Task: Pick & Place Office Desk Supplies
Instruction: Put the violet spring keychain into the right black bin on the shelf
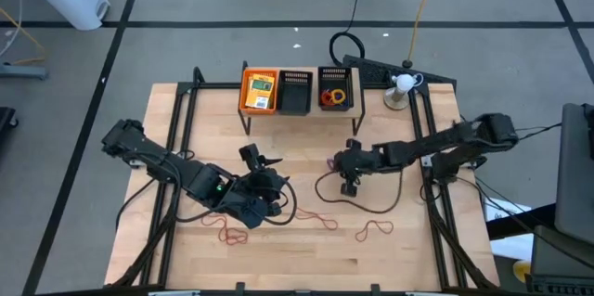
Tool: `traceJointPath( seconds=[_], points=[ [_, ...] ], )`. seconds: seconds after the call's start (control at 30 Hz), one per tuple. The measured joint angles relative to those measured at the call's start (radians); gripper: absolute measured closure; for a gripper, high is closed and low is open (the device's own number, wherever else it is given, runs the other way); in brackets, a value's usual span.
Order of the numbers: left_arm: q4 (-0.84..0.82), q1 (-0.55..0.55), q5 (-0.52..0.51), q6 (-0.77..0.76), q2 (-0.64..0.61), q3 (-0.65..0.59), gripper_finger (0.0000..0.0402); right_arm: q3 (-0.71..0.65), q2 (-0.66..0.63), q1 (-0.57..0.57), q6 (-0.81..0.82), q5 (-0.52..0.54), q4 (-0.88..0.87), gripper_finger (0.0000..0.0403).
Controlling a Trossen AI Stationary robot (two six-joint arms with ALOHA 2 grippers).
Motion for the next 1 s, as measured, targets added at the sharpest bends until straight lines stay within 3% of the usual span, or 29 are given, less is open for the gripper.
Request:
traceJointPath(
  seconds=[0.23,0.53,0.63,0.87,1.0],
  points=[
    [0.001,0.000,0.000,0.000,0.000,0.000,0.0176,0.000,-0.233,0.085,-0.098,0.090,0.076,0.0402],
    [0.001,0.000,0.005,-0.019,0.000,0.000,0.0176,0.001,-0.494,0.008,-0.238,0.138,0.148,0.0402],
    [0.001,0.000,0.006,-0.026,0.000,0.000,0.0176,0.001,-0.534,-0.051,-0.295,0.199,0.159,0.0402],
    [0.002,0.002,0.006,-0.026,0.000,0.000,0.0176,0.001,-0.527,-0.217,-0.366,0.188,0.222,0.0402],
    [0.003,0.011,0.008,-0.025,0.000,0.000,0.0176,0.001,-0.481,-0.304,-0.362,0.090,0.276,0.0401]
  ],
)
